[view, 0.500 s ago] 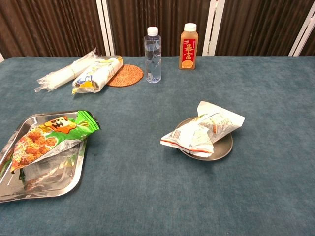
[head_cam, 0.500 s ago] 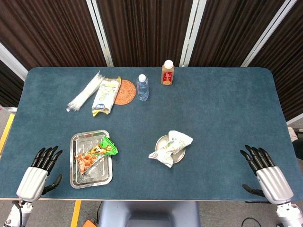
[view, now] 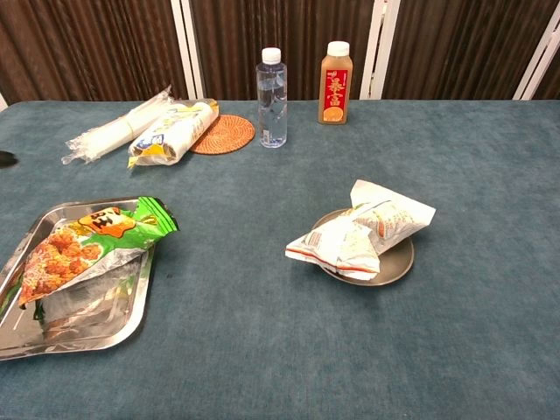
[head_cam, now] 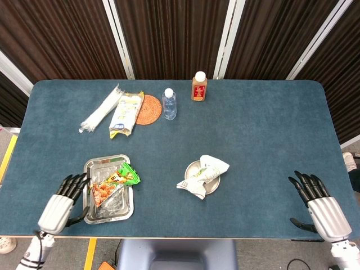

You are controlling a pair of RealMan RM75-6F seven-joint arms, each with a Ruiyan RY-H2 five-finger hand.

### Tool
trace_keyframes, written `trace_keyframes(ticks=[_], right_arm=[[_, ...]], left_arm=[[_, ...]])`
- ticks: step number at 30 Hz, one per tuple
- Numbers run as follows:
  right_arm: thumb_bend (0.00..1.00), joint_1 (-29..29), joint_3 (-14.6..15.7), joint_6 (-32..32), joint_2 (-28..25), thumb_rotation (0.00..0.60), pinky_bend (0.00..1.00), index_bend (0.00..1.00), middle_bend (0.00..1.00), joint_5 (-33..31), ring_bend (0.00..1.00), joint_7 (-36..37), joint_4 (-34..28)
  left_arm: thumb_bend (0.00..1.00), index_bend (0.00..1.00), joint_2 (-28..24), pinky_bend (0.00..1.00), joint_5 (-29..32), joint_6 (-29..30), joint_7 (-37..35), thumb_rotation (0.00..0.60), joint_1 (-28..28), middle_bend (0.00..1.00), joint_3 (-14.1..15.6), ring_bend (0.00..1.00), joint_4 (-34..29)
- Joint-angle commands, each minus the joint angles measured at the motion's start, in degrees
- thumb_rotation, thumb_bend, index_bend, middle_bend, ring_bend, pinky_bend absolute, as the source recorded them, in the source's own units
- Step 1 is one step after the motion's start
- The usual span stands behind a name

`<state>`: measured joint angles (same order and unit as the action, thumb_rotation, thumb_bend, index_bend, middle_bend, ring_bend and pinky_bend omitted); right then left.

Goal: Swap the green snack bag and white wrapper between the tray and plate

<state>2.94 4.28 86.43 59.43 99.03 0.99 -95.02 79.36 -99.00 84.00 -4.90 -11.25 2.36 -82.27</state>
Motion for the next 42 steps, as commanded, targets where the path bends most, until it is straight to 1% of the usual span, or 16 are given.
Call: trace_keyframes(ticks=[1, 6, 9, 14, 16, 19, 21, 23, 24, 25, 26, 27, 29, 35, 39, 42], right_arm=[[0.06, 0.6, 0.4, -1.8, 0.0, 0.6, 0.0, 0.0, 0.0, -0.2, 0.0, -0.2, -0.2], [0.06, 1.4, 0.8, -3.6, -0.3, 0.6, 0.0, 0.0, 0.0, -0.2, 0.0, 0.1, -0.7], [0.06, 1.4, 0.6, -3.7, -0.3, 0.6, 0.0, 0.0, 0.0, -0.7, 0.0, -0.1, -0.7], [0.06, 1.5, 0.4, -4.0, -0.3, 0.6, 0.0, 0.0, 0.0, -1.3, 0.0, -0.4, -0.7], [0.06, 1.6, 0.5, -4.1, -0.3, 0.6, 0.0, 0.0, 0.0, -1.3, 0.0, -0.3, -0.8], [0.06, 1.6, 0.4, -4.1, -0.5, 0.6, 0.0, 0.0, 0.0, -1.4, 0.0, 0.0, -0.8], [0.06, 1.6, 0.3, -4.0, -0.5, 0.6, 0.0, 0.0, 0.0, -1.6, 0.0, 0.1, -0.8], [0.06, 1.6, 0.2, -4.0, -0.6, 0.6, 0.0, 0.0, 0.0, -1.8, 0.0, 0.2, -0.8], [0.06, 1.6, 0.3, -4.0, -0.7, 0.6, 0.0, 0.0, 0.0, -1.8, 0.0, 0.2, -0.9], [0.06, 1.6, 0.3, -4.0, -0.8, 0.6, 0.0, 0.0, 0.0, -1.8, 0.0, 0.3, -0.9], [0.06, 1.6, 0.3, -4.1, -0.8, 0.6, 0.0, 0.0, 0.0, -1.8, 0.0, 0.4, -0.9], [0.06, 1.6, 0.3, -4.1, -0.9, 0.6, 0.0, 0.0, 0.0, -1.8, 0.0, 0.5, -1.0], [0.06, 1.5, 0.3, -4.1, -1.1, 0.6, 0.0, 0.0, 0.0, -1.9, 0.0, 0.6, -1.1], [0.06, 1.6, 0.2, -4.5, -1.2, 0.6, 0.0, 0.0, 0.0, -2.6, 0.0, 0.4, -1.4], [0.06, 1.9, 0.0, -5.4, -1.2, 0.6, 0.0, 0.0, 0.0, -3.5, 0.0, 0.4, -1.5], [0.06, 2.1, -0.4, -5.9, -1.4, 0.6, 0.0, 0.0, 0.0, -4.5, 0.0, 0.9, -1.6]], left_arm=[[0.36, 0.0, 4.3, 0.02, 0.6, -3.8, -5.4, 0.6, -4.4, 0.0, -2.4, 0.0, 1.8], [0.35, 0.0, 8.4, 0.02, 7.3, -11.9, -3.7, 0.6, -8.2, 0.0, -5.8, 0.0, 4.0], [0.35, 0.0, 9.2, 0.02, 10.8, -16.2, -1.3, 0.6, -9.8, 0.0, -6.6, 0.0, 4.0], [0.35, 0.0, 10.3, 0.02, 16.2, -21.1, 4.1, 0.6, -11.2, 0.0, -7.3, 0.0, 4.5], [0.34, 0.0, 10.4, 0.04, 20.4, -24.1, 7.1, 0.6, -11.8, 0.0, -8.1, 0.0, 4.1], [0.34, 0.01, 10.4, 0.15, 25.0, -26.2, 12.0, 0.6, -12.4, 0.0, -9.0, 0.0, 3.2], [0.35, 0.15, 11.0, 0.33, 26.2, -25.5, 13.6, 0.6, -12.5, 0.11, -9.5, 0.12, 2.8], [0.37, 0.43, 11.8, 0.58, 26.4, -24.6, 15.1, 0.6, -12.7, 0.4, -9.6, 0.39, 3.4], [0.38, 0.51, 12.2, 0.65, 26.5, -24.3, 16.3, 0.6, -12.9, 0.49, -9.5, 0.47, 4.0], [0.4, 0.61, 12.5, 0.74, 26.6, -24.2, 17.7, 0.6, -13.1, 0.62, -9.4, 0.59, 4.5], [0.41, 0.67, 12.8, 0.77, 26.6, -24.0, 18.7, 0.6, -13.4, 0.69, -9.5, 0.65, 5.0], [0.42, 0.7, 13.5, 0.79, 26.6, -23.4, 19.6, 0.6, -13.7, 0.73, -9.7, 0.68, 5.8], [0.44, 0.74, 14.7, 0.81, 26.1, -22.2, 20.2, 0.6, -14.3, 0.77, -10.4, 0.7, 7.5], [0.45, 0.75, 16.4, 0.81, 23.2, -20.3, 17.8, 0.6, -17.8, 0.79, -13.4, 0.71, 11.0], [0.44, 0.75, 17.2, 0.81, 21.6, -20.9, 17.0, 0.6, -21.6, 0.78, -15.7, 0.71, 12.5], [0.44, 0.74, 19.0, 0.81, 21.6, -23.1, 15.7, 0.6, -25.5, 0.78, -17.9, 0.71, 15.7]])
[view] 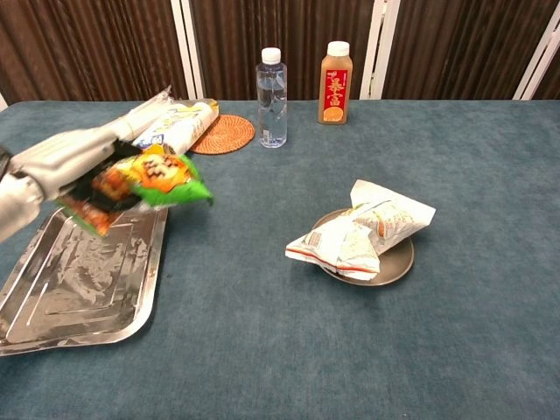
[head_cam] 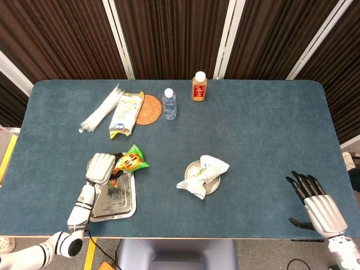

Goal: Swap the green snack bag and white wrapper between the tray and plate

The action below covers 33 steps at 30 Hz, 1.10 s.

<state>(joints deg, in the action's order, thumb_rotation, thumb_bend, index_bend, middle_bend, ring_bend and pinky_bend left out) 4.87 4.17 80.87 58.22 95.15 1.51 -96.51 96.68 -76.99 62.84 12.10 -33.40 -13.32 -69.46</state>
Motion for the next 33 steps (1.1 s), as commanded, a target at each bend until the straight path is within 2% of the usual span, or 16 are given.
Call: trace_keyframes(ticks=[1, 4, 6, 9, 14, 16, 18, 20, 23, 26, 29, 33], right_arm=[[0.06, 0.2, -0.3, -0.3, -0.2, 0.6, 0.0, 0.0, 0.0, -0.7, 0.0, 0.5, -0.1], [0.06, 0.2, -0.5, -0.4, -0.3, 0.6, 0.0, 0.0, 0.0, -1.0, 0.0, 0.8, -0.1], [0.06, 0.3, -0.8, -0.5, -0.5, 0.6, 0.0, 0.0, 0.0, -1.6, 0.0, 1.3, 0.0], [0.06, 1.0, -1.6, -1.9, -0.8, 0.6, 0.0, 0.0, 0.0, -3.6, 0.0, 2.8, 0.5], [0.06, 1.8, -2.0, -3.9, -0.9, 0.6, 0.0, 0.0, 0.0, -5.1, 0.0, 4.0, 1.0], [0.06, 2.1, -2.1, -4.6, -1.0, 0.6, 0.0, 0.0, 0.0, -5.5, 0.0, 4.5, 1.2], [0.06, 2.4, -2.3, -5.0, -1.1, 0.6, 0.0, 0.0, 0.0, -6.0, 0.0, 5.1, 1.4], [0.06, 2.5, -2.4, -5.2, -1.2, 0.6, 0.0, 0.0, 0.0, -6.3, 0.0, 5.5, 1.6], [0.06, 2.6, -2.5, -5.4, -1.3, 0.6, 0.0, 0.0, 0.0, -6.6, 0.0, 5.9, 1.7], [0.06, 2.5, -2.5, -5.3, -1.4, 0.6, 0.0, 0.0, 0.0, -6.5, 0.0, 6.1, 1.7], [0.06, 2.5, -2.3, -5.3, -1.4, 0.6, 0.0, 0.0, 0.0, -6.1, 0.0, 6.0, 1.5], [0.06, 2.5, -2.0, -5.1, -1.4, 0.6, 0.0, 0.0, 0.0, -5.6, 0.0, 5.6, 1.3]], left_arm=[[0.44, 0.73, 1.9, 0.8, -0.3, -2.3, -1.5, 0.6, -3.8, 0.77, -2.4, 0.71, 3.4], [0.44, 0.73, 2.8, 0.8, 0.0, -3.3, -2.0, 0.6, -5.2, 0.76, -3.1, 0.71, 5.1], [0.43, 0.72, 4.8, 0.8, 0.5, -5.2, -3.1, 0.6, -8.0, 0.75, -4.4, 0.7, 8.4], [0.43, 0.7, 12.2, 0.78, 1.2, -9.1, -7.7, 0.6, -15.2, 0.73, -7.1, 0.69, 19.0], [0.43, 0.67, 21.3, 0.75, -1.9, -7.5, -19.2, 0.6, -22.0, 0.68, -7.2, 0.63, 35.4], [0.43, 0.63, 23.9, 0.69, -2.1, -8.4, -23.0, 0.6, -24.0, 0.63, -7.0, 0.57, 40.5], [0.41, 0.54, 26.2, 0.56, -2.0, -10.0, -26.3, 0.6, -25.8, 0.53, -6.8, 0.46, 45.1], [0.4, 0.38, 27.8, 0.38, -2.2, -11.3, -28.4, 0.6, -26.9, 0.36, -6.1, 0.3, 48.3], [0.38, 0.17, 28.7, 0.2, -2.7, -11.8, -30.2, 0.6, -27.7, 0.15, -5.0, 0.1, 50.7], [0.38, 0.03, 28.9, 0.1, -2.2, -12.2, -32.9, 0.6, -28.1, 0.02, -5.0, 0.0, 51.0], [0.38, 0.0, 28.4, 0.07, -1.8, -12.1, -34.4, 0.6, -28.1, 0.0, -5.0, 0.0, 49.9], [0.37, 0.0, 26.3, 0.07, -2.8, -9.8, -34.1, 0.6, -26.7, 0.0, -3.4, 0.0, 46.1]])
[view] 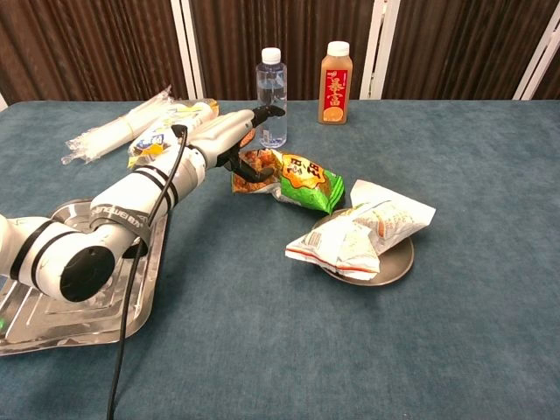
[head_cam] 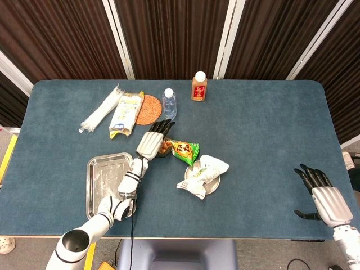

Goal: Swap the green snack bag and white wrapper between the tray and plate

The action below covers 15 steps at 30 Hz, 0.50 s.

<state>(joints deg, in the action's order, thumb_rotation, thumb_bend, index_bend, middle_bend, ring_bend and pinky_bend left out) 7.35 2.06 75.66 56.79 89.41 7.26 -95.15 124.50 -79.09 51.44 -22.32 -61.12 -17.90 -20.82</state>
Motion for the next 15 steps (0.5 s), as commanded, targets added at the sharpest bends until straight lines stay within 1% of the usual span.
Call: trace_keyframes(ticks=[1, 4, 6, 8, 9, 11, 12, 14, 15], right_arm=[[0.06, 0.0, 0.1, 0.1, 0.1, 0.6, 0.0, 0.0, 0.0, 0.3, 0.0, -0.3, -0.1], [0.06, 0.0, 0.5, 0.0, 0.2, 0.6, 0.0, 0.0, 0.0, 1.0, 0.0, -0.7, -0.2], [0.06, 0.0, 0.9, 0.0, 0.3, 0.6, 0.0, 0.0, 0.0, 1.7, 0.0, -0.9, -0.3], [0.06, 0.1, 1.2, 0.3, 0.6, 0.6, 0.0, 0.0, 0.0, 2.8, 0.0, -1.2, -0.4], [0.06, 0.1, 1.4, 0.6, 1.1, 0.6, 0.0, 0.0, 0.0, 3.8, 0.0, -1.4, -0.2], [0.06, 0.3, 1.7, 0.8, 2.1, 0.6, 0.0, 0.0, 0.0, 5.1, 0.0, -2.1, 0.2], [0.06, 0.7, 1.8, 0.4, 2.7, 0.6, 0.0, 0.0, 0.0, 6.0, 0.0, -2.8, 0.3], [0.06, 1.9, 1.4, -0.3, 3.9, 0.6, 0.0, 0.0, 0.0, 7.1, 0.0, -3.9, 0.4], [0.06, 3.0, 0.8, -1.2, 4.9, 0.6, 0.0, 0.0, 0.0, 7.2, 0.0, -4.9, 0.2]], left_arm=[[0.38, 0.0, -2.3, 0.07, -1.1, 2.3, 1.0, 0.6, 1.5, 0.0, 1.8, 0.0, -3.8], [0.37, 0.0, -6.5, 0.07, -2.2, 5.2, 4.8, 0.6, 4.3, 0.0, 3.7, 0.0, -9.9], [0.37, 0.0, -11.2, 0.07, -2.4, 7.0, 8.3, 0.6, 7.3, 0.0, 4.9, 0.0, -17.0], [0.36, 0.0, -16.6, 0.07, -2.0, 8.3, 11.7, 0.6, 10.5, 0.0, 5.9, 0.0, -25.5], [0.36, 0.0, -20.7, 0.07, -1.7, 9.2, 14.1, 0.6, 12.8, 0.0, 6.7, 0.0, -31.8], [0.36, 0.0, -26.9, 0.07, -1.2, 11.1, 17.6, 0.6, 16.6, 0.0, 8.3, 0.0, -41.3], [0.36, 0.0, -30.7, 0.07, -1.0, 12.8, 19.6, 0.6, 19.2, 0.0, 9.5, 0.0, -47.0], [0.36, 0.0, -35.6, 0.07, -1.1, 15.8, 21.6, 0.6, 23.0, 0.0, 11.5, 0.0, -54.1], [0.36, 0.0, -38.1, 0.07, -1.4, 17.9, 22.3, 0.6, 25.4, 0.0, 13.0, 0.0, -57.6]])
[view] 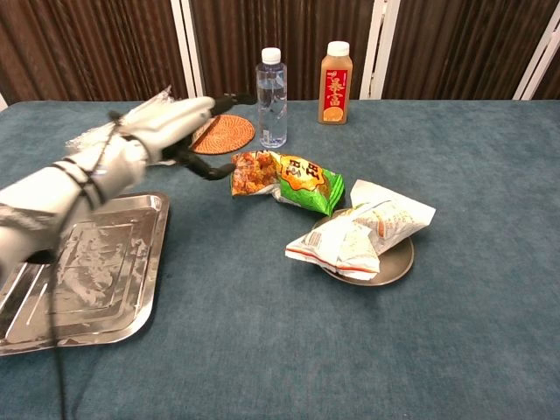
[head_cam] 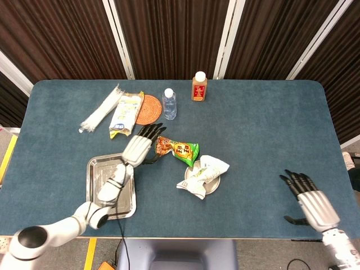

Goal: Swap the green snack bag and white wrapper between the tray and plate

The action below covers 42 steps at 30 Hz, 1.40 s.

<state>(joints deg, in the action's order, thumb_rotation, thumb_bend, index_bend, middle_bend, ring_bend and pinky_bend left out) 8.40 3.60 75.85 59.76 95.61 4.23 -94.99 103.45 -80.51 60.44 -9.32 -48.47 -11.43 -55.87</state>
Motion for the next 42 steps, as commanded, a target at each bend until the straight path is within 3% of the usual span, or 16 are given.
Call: trace_keyframes(ticks=[1, 5, 10, 16, 25, 32, 42], right_arm=[[0.06, 2.9, -1.5, -2.3, 2.6, 0.6, 0.0, 0.0, 0.0, 1.0, 0.0, -2.7, -0.2], [0.12, 7.9, -4.8, -6.9, 6.4, 0.6, 0.0, 0.0, 0.0, 0.0, 0.0, -6.3, -1.2], [0.2, 14.7, -8.5, -14.5, 13.1, 0.6, 0.05, 0.01, 0.08, -3.2, 0.0, -10.4, 0.5], [0.22, 20.7, -11.1, -23.2, 19.8, 0.6, 0.1, 0.08, 0.13, -10.3, 0.0, -15.6, 3.8], [0.23, 25.7, -13.4, -27.0, 27.8, 0.6, 0.15, 0.18, 0.19, -18.9, 0.02, -22.4, 8.2], [0.28, 27.2, -13.3, -25.0, 31.9, 0.6, 0.54, 0.56, 0.42, -20.3, 0.35, -24.7, 11.8], [0.31, 27.4, -12.9, -19.7, 33.8, 0.6, 0.74, 0.77, 0.62, -17.9, 0.58, -23.3, 12.3]], left_arm=[[0.36, 0.0, -18.8, 0.07, -0.5, 10.5, 9.6, 0.6, 14.4, 0.0, 7.7, 0.0, -24.5], [0.36, 0.0, -23.6, 0.07, -3.5, 17.4, 10.2, 0.6, 21.1, 0.0, 12.4, 0.0, -28.1], [0.37, 0.0, -24.7, 0.06, -7.8, 29.0, 6.5, 0.6, 30.1, 0.0, 16.3, 0.0, -22.5], [0.37, 0.0, -24.7, 0.05, -7.7, 34.9, -0.7, 0.6, 37.1, 0.0, 17.5, 0.0, -17.2], [0.37, 0.0, -25.4, 0.04, -8.1, 35.8, -2.2, 0.6, 39.0, 0.0, 15.3, 0.0, -14.8], [0.37, 0.0, -25.9, 0.04, -8.5, 35.3, -2.8, 0.6, 39.6, 0.0, 13.9, 0.0, -14.6], [0.37, 0.0, -26.4, 0.04, -8.4, 33.1, -2.7, 0.6, 39.8, 0.0, 12.6, 0.0, -15.1]])
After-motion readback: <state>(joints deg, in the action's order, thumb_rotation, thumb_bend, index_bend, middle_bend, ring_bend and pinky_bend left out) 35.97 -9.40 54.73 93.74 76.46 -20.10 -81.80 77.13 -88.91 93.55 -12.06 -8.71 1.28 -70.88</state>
